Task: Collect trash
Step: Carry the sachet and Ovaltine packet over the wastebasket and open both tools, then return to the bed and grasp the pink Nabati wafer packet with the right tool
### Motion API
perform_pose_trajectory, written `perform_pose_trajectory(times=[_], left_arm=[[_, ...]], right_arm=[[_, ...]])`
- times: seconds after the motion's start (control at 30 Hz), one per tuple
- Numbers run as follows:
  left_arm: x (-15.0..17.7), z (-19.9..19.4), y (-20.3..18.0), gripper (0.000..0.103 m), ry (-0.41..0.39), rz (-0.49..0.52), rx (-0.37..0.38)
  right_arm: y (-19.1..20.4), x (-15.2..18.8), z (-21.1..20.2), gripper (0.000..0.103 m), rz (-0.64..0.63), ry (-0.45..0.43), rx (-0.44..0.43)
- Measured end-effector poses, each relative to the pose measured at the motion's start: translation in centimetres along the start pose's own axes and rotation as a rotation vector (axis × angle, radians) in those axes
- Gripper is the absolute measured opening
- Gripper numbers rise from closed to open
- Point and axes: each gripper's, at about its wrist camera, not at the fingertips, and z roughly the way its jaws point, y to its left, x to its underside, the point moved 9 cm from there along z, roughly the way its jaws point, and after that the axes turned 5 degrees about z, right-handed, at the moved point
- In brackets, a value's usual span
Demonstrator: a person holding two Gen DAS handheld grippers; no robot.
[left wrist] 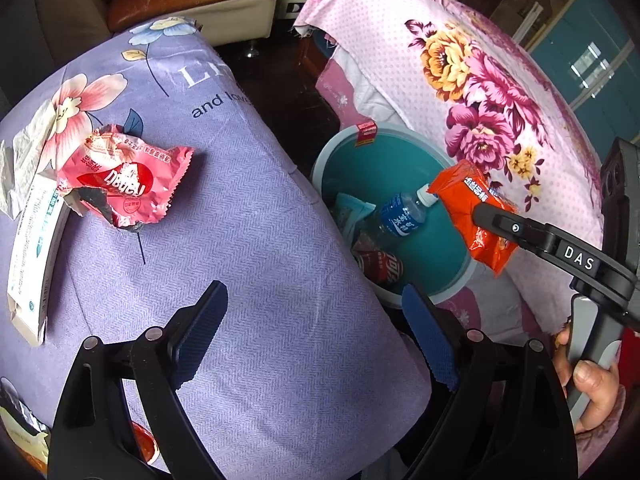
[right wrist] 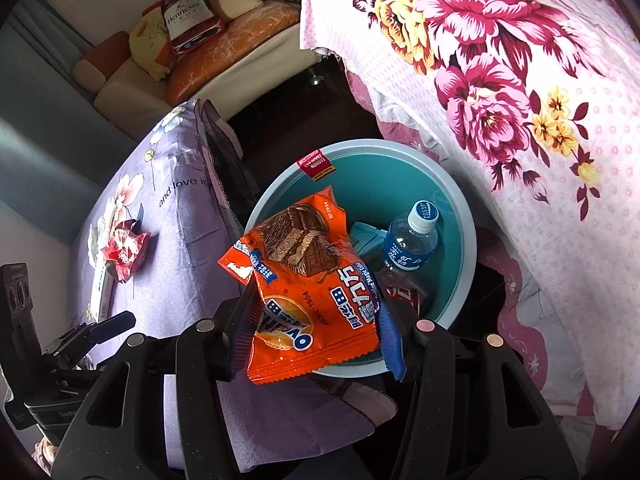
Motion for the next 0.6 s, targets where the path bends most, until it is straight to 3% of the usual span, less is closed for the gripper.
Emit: perform_pose_trajectory(times=[0.13,0.17,0.23,0.37,0.6], left_arm=[[0.2,-0.5,0.9,0.089,-0.007,-0.018,0.003],[0.3,-0.6,1.2,0.089,-0.009,-0.023,0.003],[0.5,-1.0,1.7,0.089,-0.012,-0.032,0.003],[0.9,-1.6,2.6,0.090,-0.016,-0.050,0.008],[1.8,-3.0,3.9,0.090,-0.034,-0.064,0.011]], right_arm=[[0.8,0.2,0.1,0.053,-0.013,0.006,0.008],[1.0,0.2,0.1,0.056,-0.016,0.008,0.010],[1.3,0.3,0.1,0.071,-0.019,0.007,0.017],[1.8,0.5,0.1,0.078,-0.002,0.019,0.014],[3.6,1.4,-0.2,0.079,-0.016,0.035,0.015]])
